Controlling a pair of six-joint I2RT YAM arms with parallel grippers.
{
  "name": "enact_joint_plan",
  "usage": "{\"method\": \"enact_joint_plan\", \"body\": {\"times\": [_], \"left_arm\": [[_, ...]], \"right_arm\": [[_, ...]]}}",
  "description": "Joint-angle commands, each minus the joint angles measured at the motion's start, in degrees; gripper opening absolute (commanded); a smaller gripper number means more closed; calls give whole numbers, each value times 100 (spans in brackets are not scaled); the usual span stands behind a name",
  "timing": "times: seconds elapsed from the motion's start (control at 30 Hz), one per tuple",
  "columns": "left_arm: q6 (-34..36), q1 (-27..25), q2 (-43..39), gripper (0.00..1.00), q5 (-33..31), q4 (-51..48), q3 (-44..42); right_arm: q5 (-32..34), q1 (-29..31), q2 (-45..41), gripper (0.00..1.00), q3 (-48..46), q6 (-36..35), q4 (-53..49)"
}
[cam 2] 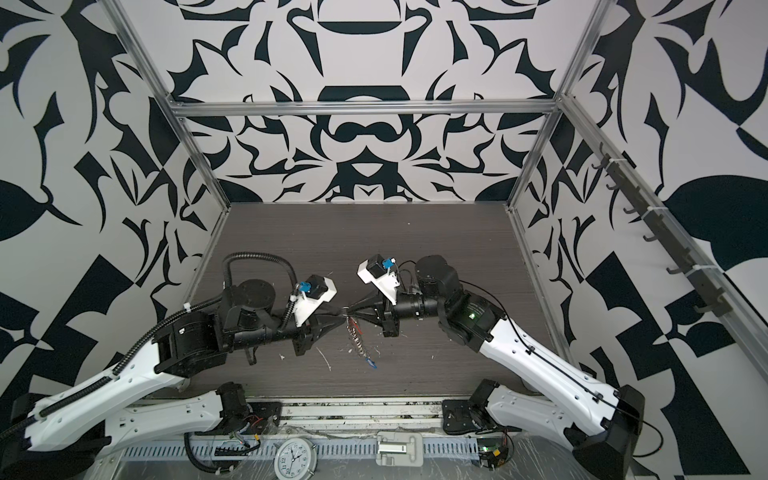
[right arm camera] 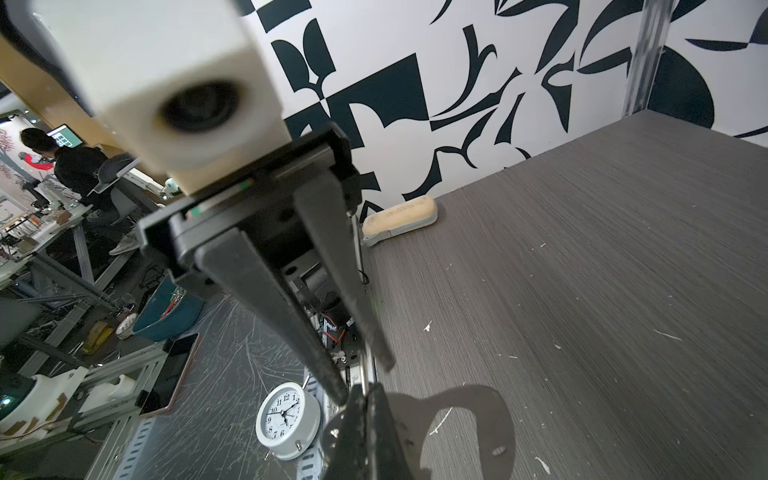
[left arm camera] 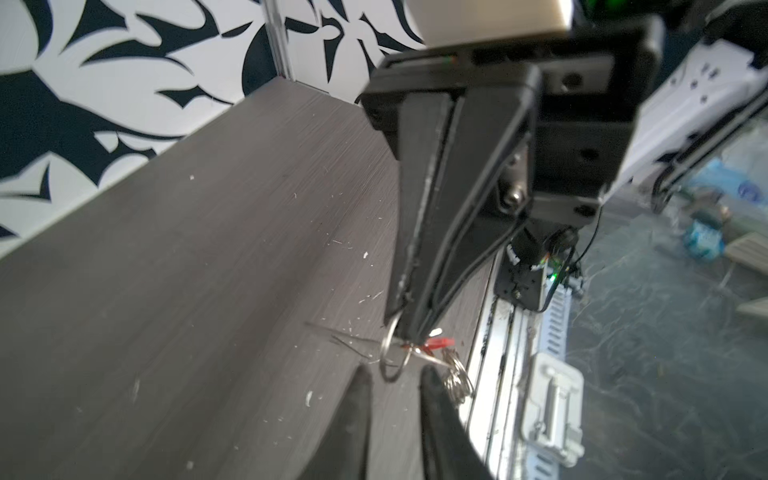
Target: Remove the keys from the keyring
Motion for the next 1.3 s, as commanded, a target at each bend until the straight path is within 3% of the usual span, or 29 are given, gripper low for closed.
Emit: {"method": "enact_joint_plan", "body": {"times": [0.0, 0.1, 0.47, 0.87, 1.27], "left_arm": [[25, 3, -430, 46, -340, 119, -142], [51, 4, -458, 52, -387, 176, -110], [62, 310, 65, 54, 450, 440, 11], [79, 325, 300, 30, 542, 407, 166], [123, 319, 447, 24, 547, 242, 268]], "right_arm": [[154, 16, -138, 0, 213, -75, 27], [215, 16, -148, 0, 213, -77, -46], [240, 17, -201, 0, 219, -49, -87], [221, 17, -199, 0, 228, -66, -206], [395, 16, 67, 0, 696, -408, -1048]]}}
